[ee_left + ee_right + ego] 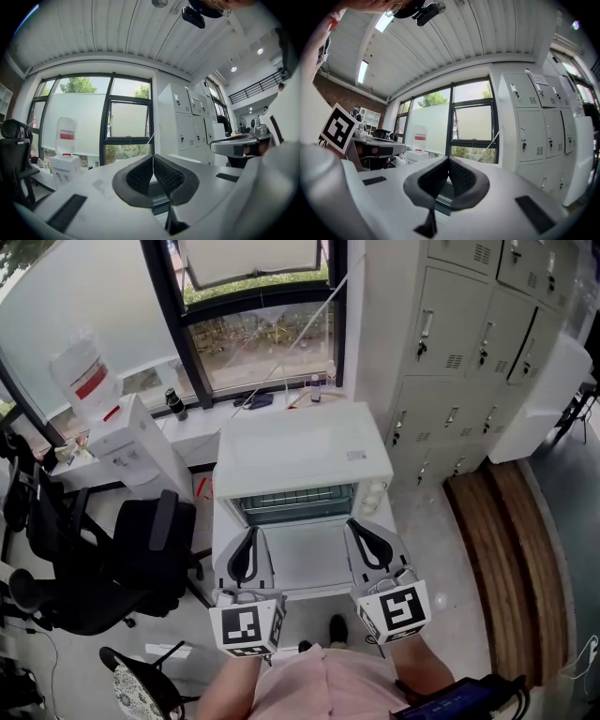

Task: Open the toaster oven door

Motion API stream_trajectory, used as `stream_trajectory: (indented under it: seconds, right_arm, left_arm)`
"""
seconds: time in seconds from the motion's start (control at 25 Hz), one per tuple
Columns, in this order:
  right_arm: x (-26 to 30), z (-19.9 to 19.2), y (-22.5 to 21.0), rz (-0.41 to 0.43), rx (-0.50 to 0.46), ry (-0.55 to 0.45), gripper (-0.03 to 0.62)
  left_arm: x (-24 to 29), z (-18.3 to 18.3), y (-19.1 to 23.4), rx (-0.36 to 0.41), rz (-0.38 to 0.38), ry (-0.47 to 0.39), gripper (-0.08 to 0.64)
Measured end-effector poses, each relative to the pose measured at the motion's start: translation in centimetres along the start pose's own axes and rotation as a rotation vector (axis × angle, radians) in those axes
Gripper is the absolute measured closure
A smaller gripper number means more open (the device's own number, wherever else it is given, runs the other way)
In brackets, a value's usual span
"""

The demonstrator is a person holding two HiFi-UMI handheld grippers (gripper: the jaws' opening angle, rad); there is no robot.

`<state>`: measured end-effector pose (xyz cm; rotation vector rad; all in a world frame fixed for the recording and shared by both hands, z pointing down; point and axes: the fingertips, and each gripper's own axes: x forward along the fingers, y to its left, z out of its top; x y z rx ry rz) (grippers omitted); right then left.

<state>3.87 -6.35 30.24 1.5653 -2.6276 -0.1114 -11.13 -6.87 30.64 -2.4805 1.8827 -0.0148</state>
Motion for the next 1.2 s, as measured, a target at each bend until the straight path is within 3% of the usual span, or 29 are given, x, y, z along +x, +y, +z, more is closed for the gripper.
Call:
stream_trajectory:
  seconds: [1.2]
  right_arm:
    - [0.32,0.01,-0.15,0.007,-0.011,-0.021,0.592]
  left_arm:
    - [0.22,-0.38,-0.85,-0.009,-0.018,0.005,0.546]
